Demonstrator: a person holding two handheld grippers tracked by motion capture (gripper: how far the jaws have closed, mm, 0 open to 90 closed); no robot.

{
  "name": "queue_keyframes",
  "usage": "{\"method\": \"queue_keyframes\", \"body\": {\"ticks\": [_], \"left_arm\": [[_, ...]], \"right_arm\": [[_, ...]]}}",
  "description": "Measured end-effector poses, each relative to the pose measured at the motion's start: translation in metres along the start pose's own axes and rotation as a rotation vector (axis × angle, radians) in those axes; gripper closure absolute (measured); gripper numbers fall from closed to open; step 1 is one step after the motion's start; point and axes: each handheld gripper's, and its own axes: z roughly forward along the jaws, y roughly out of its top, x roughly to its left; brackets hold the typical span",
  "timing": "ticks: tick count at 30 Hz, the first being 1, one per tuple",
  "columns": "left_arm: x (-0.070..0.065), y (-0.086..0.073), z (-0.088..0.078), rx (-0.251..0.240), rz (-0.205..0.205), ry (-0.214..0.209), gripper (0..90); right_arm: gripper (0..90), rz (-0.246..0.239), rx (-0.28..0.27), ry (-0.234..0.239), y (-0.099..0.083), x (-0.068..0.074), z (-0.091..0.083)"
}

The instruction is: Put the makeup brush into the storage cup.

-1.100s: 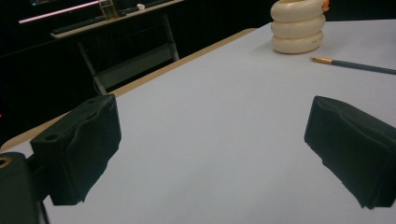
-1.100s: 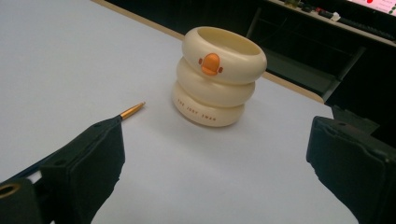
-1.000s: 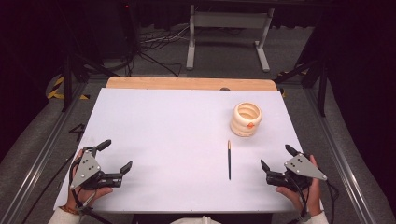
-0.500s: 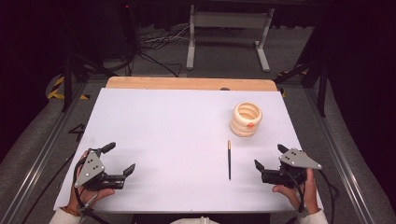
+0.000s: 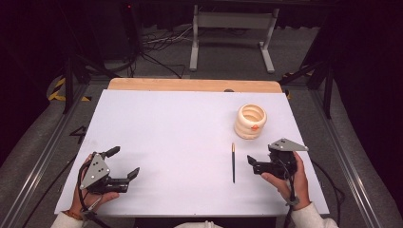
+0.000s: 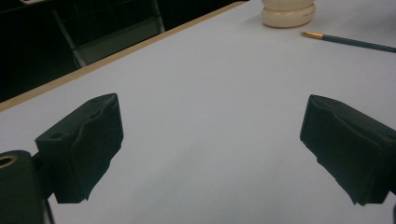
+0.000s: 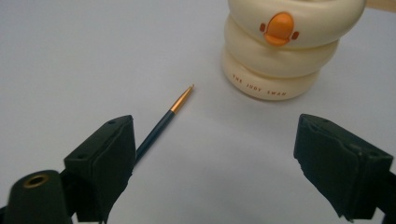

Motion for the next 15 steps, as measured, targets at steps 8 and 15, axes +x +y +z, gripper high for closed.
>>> {"method": "queue_keyframes", "body": {"ticks": [8,15], "left_arm": [[-0.001,0.001,0.0,0.002,0.009,-0.007,7.0],[-0.002,0.001,-0.002,0.003,0.012,-0.015,7.1]], "right_arm": [[17.6,0.044,0.18,0.016,0.023,0.011,0.027],[19.7,0.069,0.36,0.014,0.049,0.022,0.06]]}}
